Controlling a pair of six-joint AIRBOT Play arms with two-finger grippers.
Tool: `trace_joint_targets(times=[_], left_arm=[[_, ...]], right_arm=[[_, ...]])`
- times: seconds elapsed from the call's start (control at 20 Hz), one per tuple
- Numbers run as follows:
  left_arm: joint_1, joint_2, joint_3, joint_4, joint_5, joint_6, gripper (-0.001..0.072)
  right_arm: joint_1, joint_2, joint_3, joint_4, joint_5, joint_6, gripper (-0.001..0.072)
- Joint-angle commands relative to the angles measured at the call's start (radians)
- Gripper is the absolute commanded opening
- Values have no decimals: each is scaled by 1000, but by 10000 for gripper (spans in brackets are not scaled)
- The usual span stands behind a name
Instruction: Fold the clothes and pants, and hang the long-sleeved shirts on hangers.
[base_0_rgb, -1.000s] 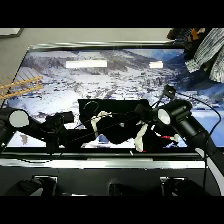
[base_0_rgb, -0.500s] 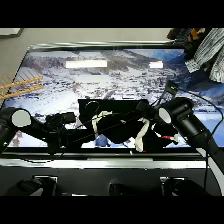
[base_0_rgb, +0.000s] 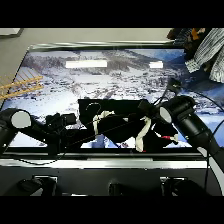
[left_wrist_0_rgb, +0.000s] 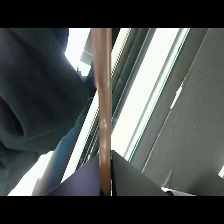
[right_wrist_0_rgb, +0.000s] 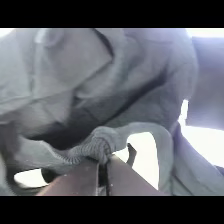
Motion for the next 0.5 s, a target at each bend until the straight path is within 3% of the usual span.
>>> trace_joint_targets(times=[0.0, 0.3, 0.45], left_arm=[[-16, -18, 0, 2, 31, 0, 24], [-18, -49, 2, 2, 58, 4, 24], [-18, -51, 2, 2, 64, 16, 25]], right_arm=[[0, 1, 47, 80, -19, -77, 41], [0, 32, 82, 241, 49, -201, 41], [0, 48, 166, 237, 181, -256, 41]])
